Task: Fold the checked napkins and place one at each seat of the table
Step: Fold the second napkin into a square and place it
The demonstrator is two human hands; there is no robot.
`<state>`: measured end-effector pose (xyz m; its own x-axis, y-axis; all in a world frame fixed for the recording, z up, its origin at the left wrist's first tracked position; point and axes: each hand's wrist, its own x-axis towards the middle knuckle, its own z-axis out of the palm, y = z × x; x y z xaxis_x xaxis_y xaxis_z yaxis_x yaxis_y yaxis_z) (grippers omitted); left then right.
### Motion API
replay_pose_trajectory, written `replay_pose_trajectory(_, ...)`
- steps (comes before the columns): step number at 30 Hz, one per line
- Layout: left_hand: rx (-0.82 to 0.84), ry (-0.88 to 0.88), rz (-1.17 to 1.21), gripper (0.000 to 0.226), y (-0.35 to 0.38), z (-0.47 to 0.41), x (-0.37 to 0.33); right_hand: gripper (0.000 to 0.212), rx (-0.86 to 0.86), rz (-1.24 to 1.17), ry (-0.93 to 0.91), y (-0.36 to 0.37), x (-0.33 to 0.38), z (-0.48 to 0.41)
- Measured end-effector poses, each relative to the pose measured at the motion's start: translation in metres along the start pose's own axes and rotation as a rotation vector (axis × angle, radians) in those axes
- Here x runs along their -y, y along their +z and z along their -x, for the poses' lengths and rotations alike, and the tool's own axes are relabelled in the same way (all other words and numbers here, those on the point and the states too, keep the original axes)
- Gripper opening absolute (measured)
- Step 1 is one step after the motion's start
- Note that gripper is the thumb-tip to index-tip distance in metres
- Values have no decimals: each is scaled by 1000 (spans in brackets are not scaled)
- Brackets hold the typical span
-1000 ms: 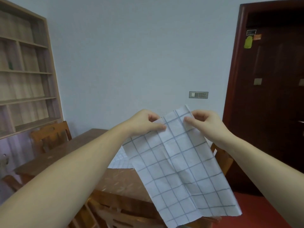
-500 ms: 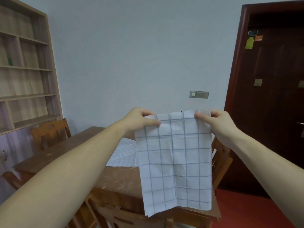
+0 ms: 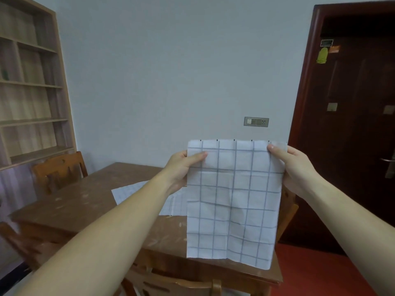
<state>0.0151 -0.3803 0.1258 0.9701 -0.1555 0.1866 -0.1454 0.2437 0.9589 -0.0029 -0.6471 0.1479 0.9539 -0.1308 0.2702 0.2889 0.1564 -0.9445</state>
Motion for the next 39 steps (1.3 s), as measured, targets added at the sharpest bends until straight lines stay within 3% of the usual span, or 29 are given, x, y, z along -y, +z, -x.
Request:
replay_pose_trajectory(4, 40, -60, -119, 8, 2, 4, 6, 31, -22, -49, 46, -7, -4, -4)
replay_pose_trajectory(8, -58, -6, -7, 8, 4, 3, 3, 42, 158, 113, 162, -15, -19, 1)
replay_pose_trajectory(12, -125, 9, 40, 11, 0, 4, 1, 30, 270, 190, 342, -16, -39, 14)
replay_pose_trajectory(15, -137, 30, 68, 6, -3, 6, -4, 30, 246, 200, 352, -15, -48, 16)
replay_pose_trajectory(18, -49, 21, 99, 15, -11, 8, -10, 31, 191, 92, 344, -10, -42, 14)
replay_pose_trajectory(21, 85, -92, -27, 20, -20, 17, -4, 30, 160, -8, 342, -7, -32, 14)
replay_pose_trajectory(25, 185, -239, -363, 32, -29, 24, 18, 29, 139, -46, 370, -10, -31, 13)
replay_pose_trajectory(30, 25, -132, -319, 14, -24, 18, 27, 30, 25, 98, 336, -9, -39, 14)
replay_pose_trajectory(36, -195, -59, -238, 28, -23, 8, 29, 24, 113, 242, 420, -9, -57, 26)
replay_pose_trajectory(39, -219, -58, -245, 23, -22, 8, 31, 47, 5, 214, 358, -9, -60, 24)
